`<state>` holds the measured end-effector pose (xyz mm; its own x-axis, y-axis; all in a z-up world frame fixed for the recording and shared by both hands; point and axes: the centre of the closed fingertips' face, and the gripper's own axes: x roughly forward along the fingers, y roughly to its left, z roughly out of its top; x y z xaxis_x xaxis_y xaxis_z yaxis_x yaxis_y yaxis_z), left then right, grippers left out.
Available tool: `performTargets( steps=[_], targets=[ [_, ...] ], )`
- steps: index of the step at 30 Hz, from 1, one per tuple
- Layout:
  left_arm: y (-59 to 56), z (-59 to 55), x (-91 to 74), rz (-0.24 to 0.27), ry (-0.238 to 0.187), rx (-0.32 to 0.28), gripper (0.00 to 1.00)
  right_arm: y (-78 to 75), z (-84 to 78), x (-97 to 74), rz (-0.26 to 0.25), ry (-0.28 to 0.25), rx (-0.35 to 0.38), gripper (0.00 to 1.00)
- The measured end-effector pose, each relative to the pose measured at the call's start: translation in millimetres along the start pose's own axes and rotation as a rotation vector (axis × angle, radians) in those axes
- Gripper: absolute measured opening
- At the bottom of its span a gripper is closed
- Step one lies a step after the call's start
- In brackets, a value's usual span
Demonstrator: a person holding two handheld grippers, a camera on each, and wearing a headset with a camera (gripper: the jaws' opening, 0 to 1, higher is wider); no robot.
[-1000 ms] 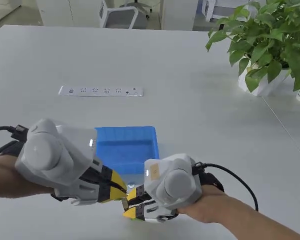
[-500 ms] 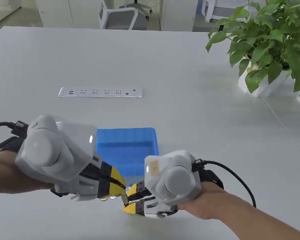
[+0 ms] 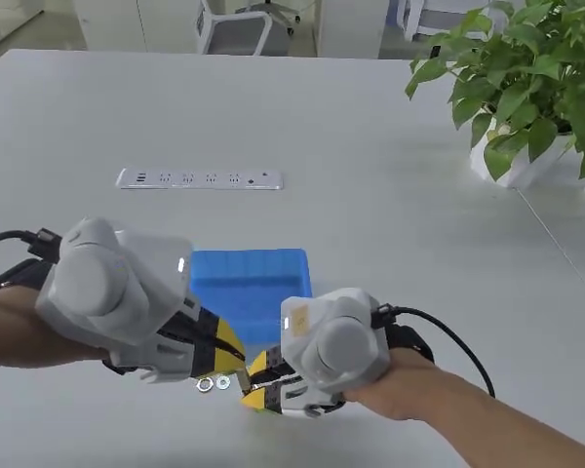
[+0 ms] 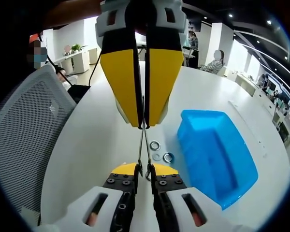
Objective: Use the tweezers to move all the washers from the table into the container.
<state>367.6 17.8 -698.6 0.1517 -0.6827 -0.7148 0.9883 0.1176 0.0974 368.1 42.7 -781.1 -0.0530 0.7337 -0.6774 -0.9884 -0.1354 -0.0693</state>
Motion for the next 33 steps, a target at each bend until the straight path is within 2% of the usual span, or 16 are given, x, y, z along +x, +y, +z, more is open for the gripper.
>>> performTargets(
  steps=[10,16,24,33],
  targets=[
    [3.3,1.3,0.1,-0.001,-0.001,0.006,0.05,-3.3,0.5,1.4,0.002,0.002,-0.011,0.12],
    [5.3,-2.9,2.4,-0.001,0.013,0.008,0.05,-4.2,-2.8,4.2,0.004,0.002,0.002,0.12],
    [7.6,-1.3,3.5,-0.003,0.001,0.006,0.05,-4.8,-3.7,4.1,-0.001,0.006,0.006,0.12],
    [8.7,-1.8,3.4,-0.004,-0.003,-0.007,0.05,-4.0,-4.3,3.9,0.000,0.012,0.055,0.09]
  ],
)
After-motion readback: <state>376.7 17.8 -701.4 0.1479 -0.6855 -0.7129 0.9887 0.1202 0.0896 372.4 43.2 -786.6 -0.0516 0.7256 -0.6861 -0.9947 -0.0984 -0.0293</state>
